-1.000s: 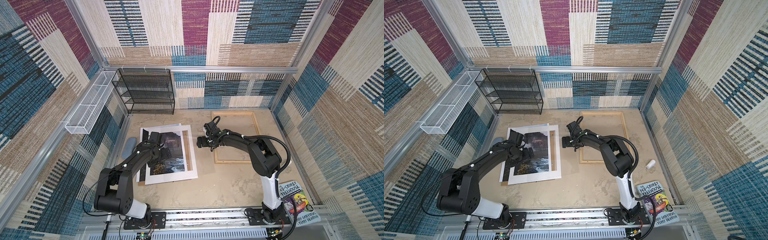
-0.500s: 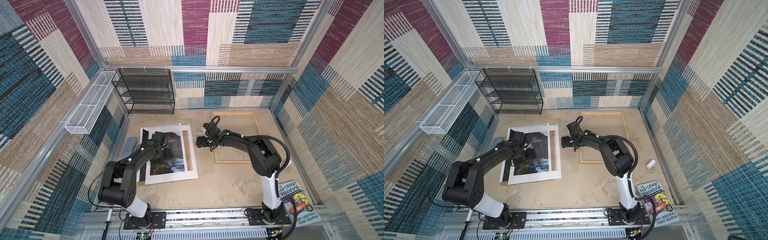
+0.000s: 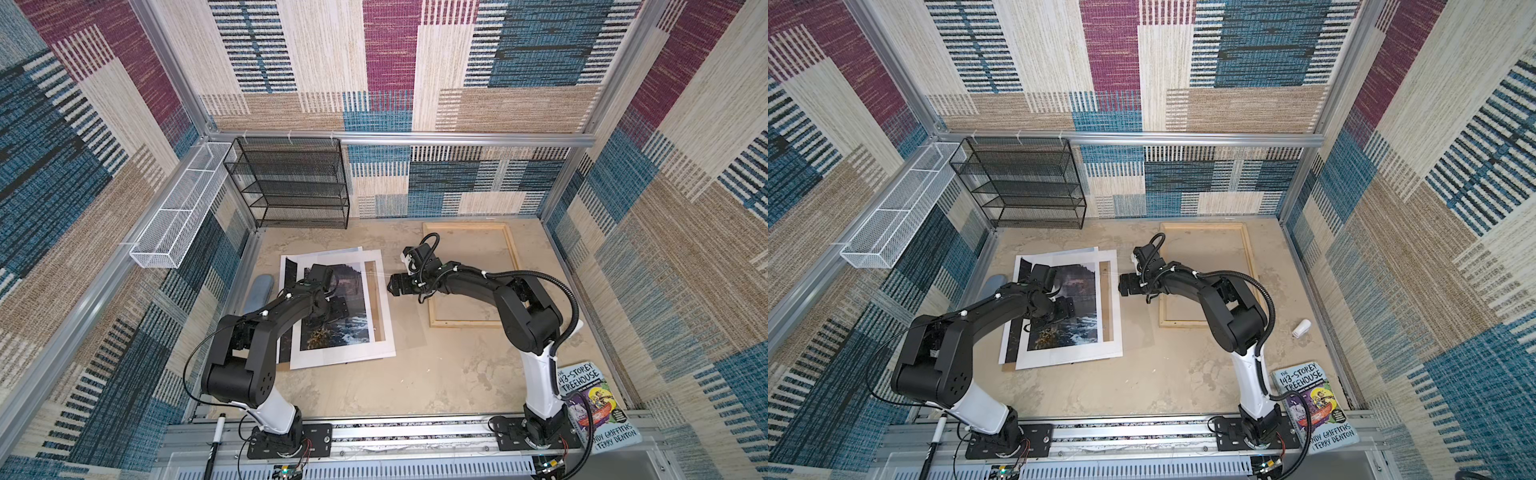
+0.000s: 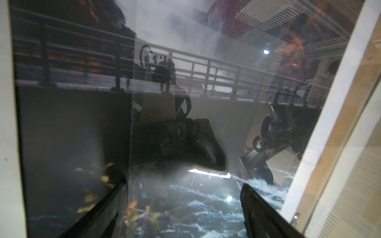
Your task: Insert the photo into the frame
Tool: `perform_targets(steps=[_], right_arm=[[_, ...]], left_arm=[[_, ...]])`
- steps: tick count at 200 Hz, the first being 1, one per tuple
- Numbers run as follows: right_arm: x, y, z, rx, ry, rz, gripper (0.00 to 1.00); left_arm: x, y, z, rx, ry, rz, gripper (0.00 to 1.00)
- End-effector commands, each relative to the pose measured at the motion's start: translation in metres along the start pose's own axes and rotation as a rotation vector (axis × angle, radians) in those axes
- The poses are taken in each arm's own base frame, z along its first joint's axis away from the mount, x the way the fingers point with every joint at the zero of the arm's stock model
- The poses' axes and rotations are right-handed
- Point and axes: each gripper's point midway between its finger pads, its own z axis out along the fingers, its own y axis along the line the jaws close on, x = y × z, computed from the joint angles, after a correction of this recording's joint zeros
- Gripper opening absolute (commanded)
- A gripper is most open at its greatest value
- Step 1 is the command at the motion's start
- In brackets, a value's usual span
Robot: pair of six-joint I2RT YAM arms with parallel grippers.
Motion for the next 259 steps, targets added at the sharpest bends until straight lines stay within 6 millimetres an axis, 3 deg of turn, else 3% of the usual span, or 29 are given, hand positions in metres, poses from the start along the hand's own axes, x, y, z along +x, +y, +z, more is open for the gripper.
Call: perform_targets(steps=[1, 43, 79, 139, 199, 259], right_arm=[[0.019, 0.0, 0.002, -0.016, 0.066, 0.022, 0.95], [0.026, 0.001, 0.003, -0.037, 0.077, 0.023, 0.94], [0.029, 0.005, 0.004, -0.069, 0.08, 0.026, 0.95], [0.037, 0.011, 0.008, -0.124, 0.092, 0.042, 0.94], [0.037, 0.015, 0.01, -0.152, 0.093, 0.038, 0.94], [0.038, 0.021, 0.008, -0.193, 0.091, 0.037, 0.94]], left_arm=[[0.0, -0.002, 0.002, 0.015, 0.001, 0.007, 0.88], [-0.004, -0.006, -0.006, 0.033, -0.029, 0.018, 0.86], [-0.017, -0.022, -0.038, 0.128, -0.128, 0.029, 0.87], [-0.023, -0.038, -0.08, 0.242, -0.213, 0.026, 0.87], [-0.032, -0.053, -0.134, 0.344, -0.323, 0.042, 0.87], [-0.033, -0.056, -0.14, 0.381, -0.331, 0.021, 0.87]])
